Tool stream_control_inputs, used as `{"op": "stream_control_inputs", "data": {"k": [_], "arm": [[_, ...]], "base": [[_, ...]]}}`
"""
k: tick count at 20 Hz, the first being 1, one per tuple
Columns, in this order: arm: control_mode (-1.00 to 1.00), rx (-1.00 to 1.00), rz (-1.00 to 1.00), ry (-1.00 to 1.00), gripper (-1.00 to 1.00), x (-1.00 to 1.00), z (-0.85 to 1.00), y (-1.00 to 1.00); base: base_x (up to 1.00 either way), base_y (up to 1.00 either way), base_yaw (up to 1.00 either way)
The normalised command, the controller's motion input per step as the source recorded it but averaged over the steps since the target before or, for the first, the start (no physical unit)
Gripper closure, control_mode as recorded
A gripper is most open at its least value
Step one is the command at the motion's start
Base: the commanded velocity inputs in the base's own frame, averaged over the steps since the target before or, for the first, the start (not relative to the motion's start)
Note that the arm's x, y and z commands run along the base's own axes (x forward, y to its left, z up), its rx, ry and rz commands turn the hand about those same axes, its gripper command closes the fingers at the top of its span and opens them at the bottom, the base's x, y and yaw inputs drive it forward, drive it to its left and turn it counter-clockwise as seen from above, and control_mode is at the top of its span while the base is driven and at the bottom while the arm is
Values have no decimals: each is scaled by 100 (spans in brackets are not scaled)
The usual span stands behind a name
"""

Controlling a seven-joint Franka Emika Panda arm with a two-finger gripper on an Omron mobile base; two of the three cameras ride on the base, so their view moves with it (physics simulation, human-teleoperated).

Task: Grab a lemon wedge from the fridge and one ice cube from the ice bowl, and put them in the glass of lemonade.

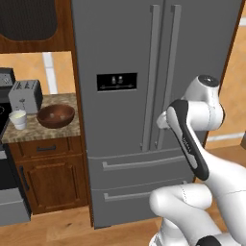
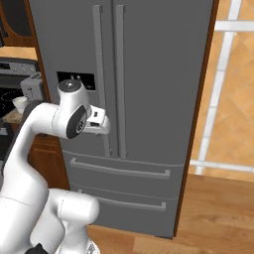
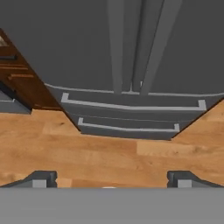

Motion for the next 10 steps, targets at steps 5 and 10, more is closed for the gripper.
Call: {"op": "stream_control_inputs", "data": {"k": [5, 10], "arm": [[-100, 0, 0, -14, -100, 35, 0, -2], [-100, 0, 0, -24, -100, 47, 0, 0]], "base": [[0, 0, 0], [0, 0, 0]]}}
